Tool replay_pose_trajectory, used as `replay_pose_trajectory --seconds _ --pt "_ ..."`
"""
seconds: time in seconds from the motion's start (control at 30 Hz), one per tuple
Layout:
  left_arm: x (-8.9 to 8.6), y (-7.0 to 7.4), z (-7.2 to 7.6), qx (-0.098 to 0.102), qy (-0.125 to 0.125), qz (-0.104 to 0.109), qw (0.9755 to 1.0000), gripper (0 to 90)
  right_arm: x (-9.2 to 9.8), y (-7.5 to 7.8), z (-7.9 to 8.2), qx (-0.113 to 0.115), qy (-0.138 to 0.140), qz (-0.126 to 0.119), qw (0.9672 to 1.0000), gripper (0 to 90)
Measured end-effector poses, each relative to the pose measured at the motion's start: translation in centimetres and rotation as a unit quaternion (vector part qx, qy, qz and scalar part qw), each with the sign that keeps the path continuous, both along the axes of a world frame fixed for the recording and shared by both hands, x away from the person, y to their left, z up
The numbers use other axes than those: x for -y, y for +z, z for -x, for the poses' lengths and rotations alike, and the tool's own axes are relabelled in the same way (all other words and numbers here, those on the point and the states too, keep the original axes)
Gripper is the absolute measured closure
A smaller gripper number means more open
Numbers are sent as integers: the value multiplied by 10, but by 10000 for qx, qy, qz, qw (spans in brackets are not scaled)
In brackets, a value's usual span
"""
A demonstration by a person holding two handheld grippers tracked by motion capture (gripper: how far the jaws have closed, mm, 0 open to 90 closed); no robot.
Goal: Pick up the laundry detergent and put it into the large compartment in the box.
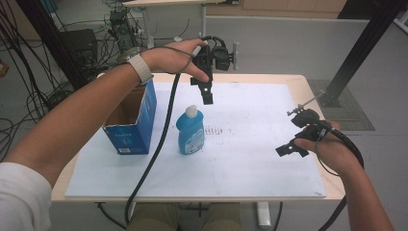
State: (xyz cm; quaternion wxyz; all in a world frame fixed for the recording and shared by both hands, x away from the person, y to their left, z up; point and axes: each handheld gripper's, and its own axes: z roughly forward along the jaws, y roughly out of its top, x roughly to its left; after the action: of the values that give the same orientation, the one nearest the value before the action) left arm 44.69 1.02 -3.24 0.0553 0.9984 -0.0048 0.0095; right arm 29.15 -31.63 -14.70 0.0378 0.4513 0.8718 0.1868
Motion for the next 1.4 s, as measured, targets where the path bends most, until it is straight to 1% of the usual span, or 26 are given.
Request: replay_pose_trajectory --seconds 0.37,0.47,0.7,0.97,1.1,1.23,1.37,1.4 --pt "-1 1 3 14 34 -33 10000 90 0 -1 2 -10 4 -17 10000 81" --pt "-2 1 3 20 47 -11 10000 89 0 -1 2 5 18 -19 10000 81" --pt "-4 0 3 25 73 -37 10000 89 -2 1 1 31 47 -20 10000 81" --pt "-7 0 2 31 138 -43 9999 90 -4 -2 -1 -3 37 -23 10000 81" --pt "-8 0 3 37 198 -54 9998 89 -4 -2 -1 -5 43 -27 10000 81" --pt "-8 0 6 73 362 -63 9993 89 -3 -3 -1 -2 35 -30 10000 82" --pt "-8 1 9 104 457 -79 9989 88 -3 -5 -2 -22 35 -44 10000 81" --pt "-9 3 10 108 520 -87 9986 87 -3 -6 -3 -28 43 -46 10000 82"
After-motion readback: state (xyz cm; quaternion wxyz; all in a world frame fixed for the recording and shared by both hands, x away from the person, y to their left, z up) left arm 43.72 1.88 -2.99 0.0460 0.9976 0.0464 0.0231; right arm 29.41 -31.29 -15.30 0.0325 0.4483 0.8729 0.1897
